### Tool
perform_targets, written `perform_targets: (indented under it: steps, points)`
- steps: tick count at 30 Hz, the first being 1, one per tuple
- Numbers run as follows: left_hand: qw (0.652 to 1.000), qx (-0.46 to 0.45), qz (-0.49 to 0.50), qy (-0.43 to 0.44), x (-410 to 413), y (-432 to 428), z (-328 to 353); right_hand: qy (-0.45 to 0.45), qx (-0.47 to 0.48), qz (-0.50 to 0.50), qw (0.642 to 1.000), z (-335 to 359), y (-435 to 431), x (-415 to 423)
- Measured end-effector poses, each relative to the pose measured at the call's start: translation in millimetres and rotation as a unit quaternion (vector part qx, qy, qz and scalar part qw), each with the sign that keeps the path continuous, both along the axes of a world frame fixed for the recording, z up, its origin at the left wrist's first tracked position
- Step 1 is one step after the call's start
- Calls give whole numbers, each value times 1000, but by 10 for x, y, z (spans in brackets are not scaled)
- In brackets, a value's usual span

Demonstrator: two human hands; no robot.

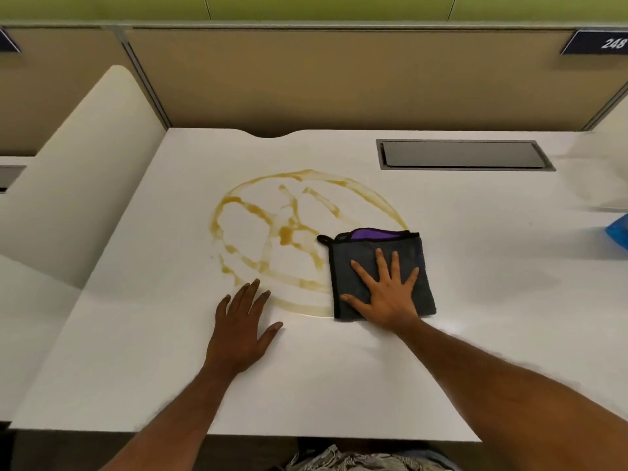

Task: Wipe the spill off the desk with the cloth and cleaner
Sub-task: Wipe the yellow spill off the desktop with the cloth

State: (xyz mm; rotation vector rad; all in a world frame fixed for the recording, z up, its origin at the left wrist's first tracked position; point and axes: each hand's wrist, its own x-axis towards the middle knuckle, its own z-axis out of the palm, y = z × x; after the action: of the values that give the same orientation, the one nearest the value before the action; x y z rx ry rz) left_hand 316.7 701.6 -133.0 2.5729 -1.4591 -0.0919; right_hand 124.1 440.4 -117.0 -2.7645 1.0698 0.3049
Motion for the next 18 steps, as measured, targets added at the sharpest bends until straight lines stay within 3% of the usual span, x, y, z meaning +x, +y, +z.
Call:
perform_targets:
  steps: [4, 11, 18]
  points:
    - [999, 17, 29, -15, 83, 149, 24, -8, -13, 21, 1000, -5, -88, -326]
    - [994, 21, 109, -7, 301, 448, -4, -15, 15, -91, 996, 5, -11, 238]
    - [994, 28, 109, 1, 425, 553, -33, -14, -10, 35, 999, -19, 85, -178]
